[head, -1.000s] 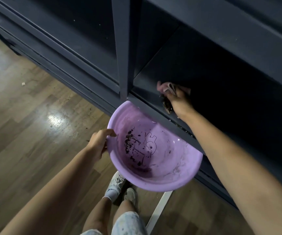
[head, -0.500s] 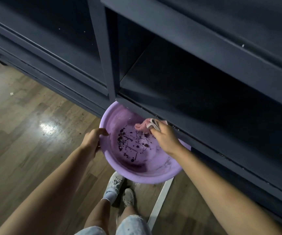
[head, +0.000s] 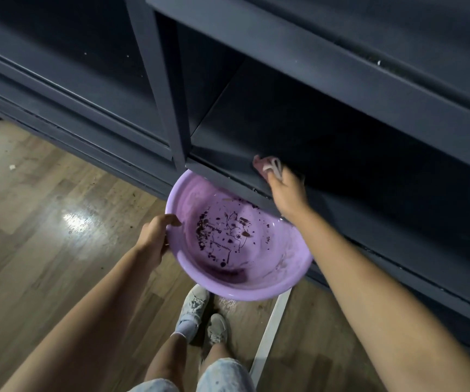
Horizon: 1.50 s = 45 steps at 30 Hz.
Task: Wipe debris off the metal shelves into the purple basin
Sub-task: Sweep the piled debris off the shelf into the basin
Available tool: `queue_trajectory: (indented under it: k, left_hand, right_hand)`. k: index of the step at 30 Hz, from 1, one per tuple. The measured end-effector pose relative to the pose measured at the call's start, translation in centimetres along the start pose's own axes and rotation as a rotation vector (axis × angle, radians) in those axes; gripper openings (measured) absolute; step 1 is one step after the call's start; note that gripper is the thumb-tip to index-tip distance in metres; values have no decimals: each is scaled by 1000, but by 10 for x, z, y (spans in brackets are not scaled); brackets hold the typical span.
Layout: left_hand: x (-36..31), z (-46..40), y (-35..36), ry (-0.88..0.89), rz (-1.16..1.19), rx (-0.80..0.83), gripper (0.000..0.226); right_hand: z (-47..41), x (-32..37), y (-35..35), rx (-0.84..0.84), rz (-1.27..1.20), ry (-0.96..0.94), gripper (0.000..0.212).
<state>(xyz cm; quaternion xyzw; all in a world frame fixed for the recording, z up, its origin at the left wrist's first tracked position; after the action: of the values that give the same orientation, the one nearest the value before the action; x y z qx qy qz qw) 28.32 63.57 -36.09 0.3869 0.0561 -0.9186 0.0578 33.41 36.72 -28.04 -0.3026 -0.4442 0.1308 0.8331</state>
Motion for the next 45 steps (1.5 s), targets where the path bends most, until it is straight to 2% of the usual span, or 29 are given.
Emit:
queue_trajectory:
  k: [2,7,9,12,14,17,20,23,26,28,30,33,41,45]
  left_hand:
    - [-1,0,0,3,-1,-4,23]
    - [0,3,6,3,-7,5,27]
    - [1,5,8,5,-15,17,27]
    - [2,8,12,12,-28,-11,31]
    - [3,12,20,25,-48,-19,26]
    - [4,21,38,40,-72,-15,2]
    - [11,25,50,41,-79,-7,4]
    - [17,28,56,19,-68,-6,6]
    - [18,29,55,6,-47,-8,23]
    - [15,27,50,3,-41,-14,30]
    - [13,25,45,2,-28,-24,31]
    - [10,26,41,18,-5,-40,26]
    - [12,34,34,27,24,-84,8]
    - [17,41,29,31,23,-86,4]
  right_hand:
    - [10,2,14,-21,62,-52,24]
    - [49,-6,55,257,89,-96,25]
    - [61,-19,56,279,80,-62,27]
    - [75,-34,25,206,-128,1,26]
    - [77,-50,-7,106,-257,9,24]
    - [78,-82,-55,-83,-313,68,16]
    - [81,-99,-97,-282,-338,125,26]
    - [76,-100,-108,-345,-257,151,30]
    - [63,-101,-84,-310,-70,179,28]
    - [56,-97,-60,-295,77,118,37]
    - [51,-86,-39,-269,110,58,45]
    - [47,-63,-16,-211,136,-56,46]
    - [61,-22,31,-5,429,-385,46]
    - [85,-23,46,133,483,-387,53]
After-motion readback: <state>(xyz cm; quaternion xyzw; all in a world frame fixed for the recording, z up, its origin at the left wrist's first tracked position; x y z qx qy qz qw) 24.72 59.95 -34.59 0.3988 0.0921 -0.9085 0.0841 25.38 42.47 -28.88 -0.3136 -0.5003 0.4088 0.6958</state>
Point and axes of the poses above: each hand's wrist, its own z-axis away from the middle knuckle, its own y-axis out of the palm, x = y × z, the point moved 5 cm from there along -z, towards the middle knuckle, and after that the axes turned 13 degrees about y, right-handed, at the moved point
